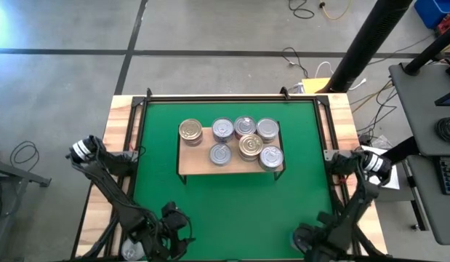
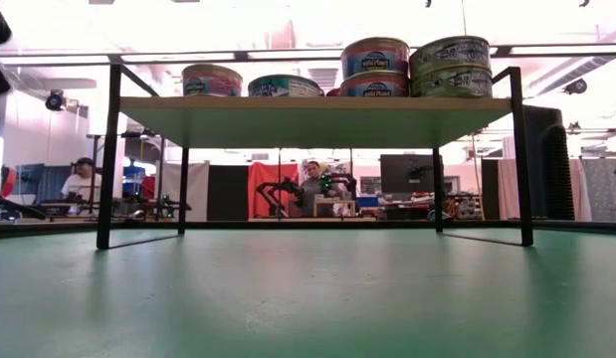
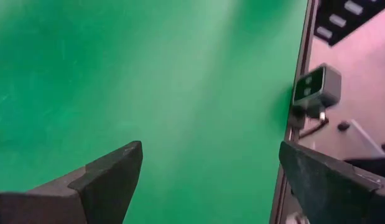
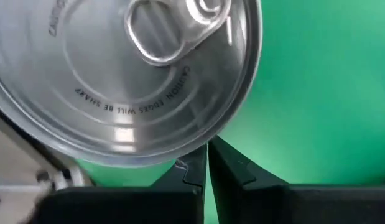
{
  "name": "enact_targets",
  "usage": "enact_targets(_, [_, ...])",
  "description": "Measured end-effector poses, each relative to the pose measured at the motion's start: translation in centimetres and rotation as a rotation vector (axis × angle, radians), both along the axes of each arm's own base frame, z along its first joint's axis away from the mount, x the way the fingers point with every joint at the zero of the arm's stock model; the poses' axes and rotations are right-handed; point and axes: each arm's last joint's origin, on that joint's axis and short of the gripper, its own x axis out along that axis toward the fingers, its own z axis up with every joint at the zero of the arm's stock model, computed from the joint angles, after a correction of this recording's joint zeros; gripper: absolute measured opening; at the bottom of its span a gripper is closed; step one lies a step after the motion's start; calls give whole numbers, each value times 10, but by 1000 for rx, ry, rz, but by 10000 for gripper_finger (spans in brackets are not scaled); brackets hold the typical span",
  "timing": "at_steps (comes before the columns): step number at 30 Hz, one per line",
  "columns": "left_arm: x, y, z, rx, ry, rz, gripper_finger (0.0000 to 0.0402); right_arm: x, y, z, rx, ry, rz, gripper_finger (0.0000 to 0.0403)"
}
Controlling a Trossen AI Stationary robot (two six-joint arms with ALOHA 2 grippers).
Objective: Stack canned seafood by type on shelf
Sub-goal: Put the right yellow and blue tuna can on the shelf
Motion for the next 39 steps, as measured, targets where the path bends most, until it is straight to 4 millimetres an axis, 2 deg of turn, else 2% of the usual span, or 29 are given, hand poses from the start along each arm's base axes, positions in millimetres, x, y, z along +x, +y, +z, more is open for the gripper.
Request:
enact_targets(4, [11, -2, -10, -5, -24, 33, 363, 32, -11, 1, -18, -175, -3, 9])
enact_targets(9, [29, 3, -19, -40, -41, 93, 363, 78, -21, 18, -60, -462, 18, 9])
enact_targets(12, [38, -2, -21, 7, -56, 33, 363, 90, -27, 21, -58, -474, 55, 9])
enact_targets(15, [45, -10, -19, 52, -60, -21, 363, 88, -29, 20, -36, -418, 74, 9])
enact_targets(18, [53, -18, -20, 66, -64, -38, 363, 81, -21, 19, -3, -407, 103, 9])
enact_targets(22, [63, -29, -34, 112, -56, -39, 363, 85, -6, 15, 67, -520, 183, 9])
enact_targets(24, [68, -34, -46, 134, -39, -43, 363, 94, -3, 7, 85, -552, 188, 9])
enact_targets(27, [77, -42, -62, 107, 27, -80, 363, 110, -9, -15, 50, -548, 188, 9])
enact_targets(30, [87, -50, -69, 81, 68, -120, 363, 138, -14, -22, 68, -619, 177, 9])
enact_targets(34, [95, -54, -75, 110, 100, -134, 363, 176, -26, -20, 81, -670, 187, 9])
enact_targets(37, [96, -53, -78, 87, 127, -132, 363, 192, -34, -8, 84, -698, 229, 9])
enact_targets(39, [94, -51, -81, 91, 128, -109, 363, 194, -38, -7, 63, -673, 258, 9])
